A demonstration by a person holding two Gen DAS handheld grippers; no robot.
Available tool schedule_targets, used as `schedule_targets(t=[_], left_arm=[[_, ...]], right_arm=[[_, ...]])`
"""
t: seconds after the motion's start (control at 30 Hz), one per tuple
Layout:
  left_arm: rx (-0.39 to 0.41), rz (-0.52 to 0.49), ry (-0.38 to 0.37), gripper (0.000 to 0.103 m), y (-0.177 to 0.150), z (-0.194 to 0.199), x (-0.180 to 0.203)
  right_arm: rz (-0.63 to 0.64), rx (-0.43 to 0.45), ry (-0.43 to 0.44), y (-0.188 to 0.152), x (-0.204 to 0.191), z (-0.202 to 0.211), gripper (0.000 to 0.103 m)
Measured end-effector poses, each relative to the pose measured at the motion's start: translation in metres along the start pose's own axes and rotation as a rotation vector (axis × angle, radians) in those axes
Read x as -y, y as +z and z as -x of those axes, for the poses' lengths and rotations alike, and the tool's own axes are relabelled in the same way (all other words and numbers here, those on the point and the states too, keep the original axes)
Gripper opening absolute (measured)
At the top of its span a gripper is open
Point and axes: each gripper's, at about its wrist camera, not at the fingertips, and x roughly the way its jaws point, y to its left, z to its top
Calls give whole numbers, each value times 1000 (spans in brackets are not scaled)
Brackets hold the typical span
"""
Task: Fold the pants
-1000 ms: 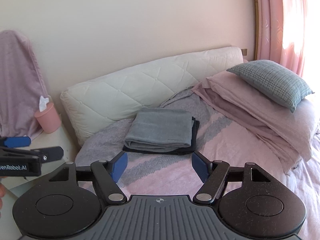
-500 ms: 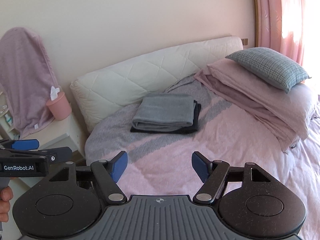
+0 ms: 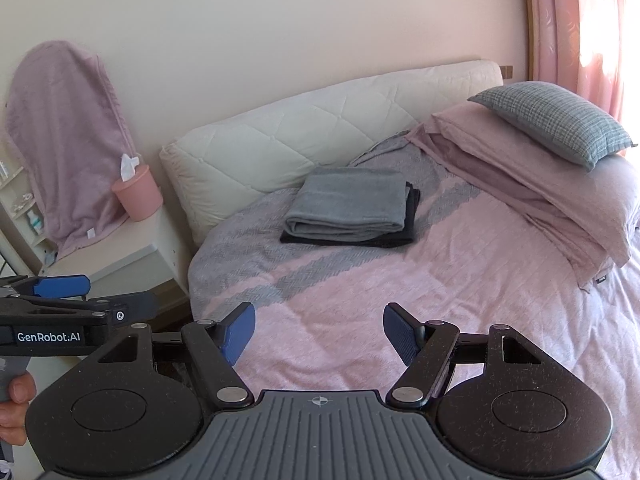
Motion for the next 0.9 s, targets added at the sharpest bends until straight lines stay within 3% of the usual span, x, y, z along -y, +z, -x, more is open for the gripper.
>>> schedule_targets(t=[0.9], left_arm=[[-7,-3,26,102,0,-9,3]], right_arm=[[-2,-19,5,3,0,-16,68]])
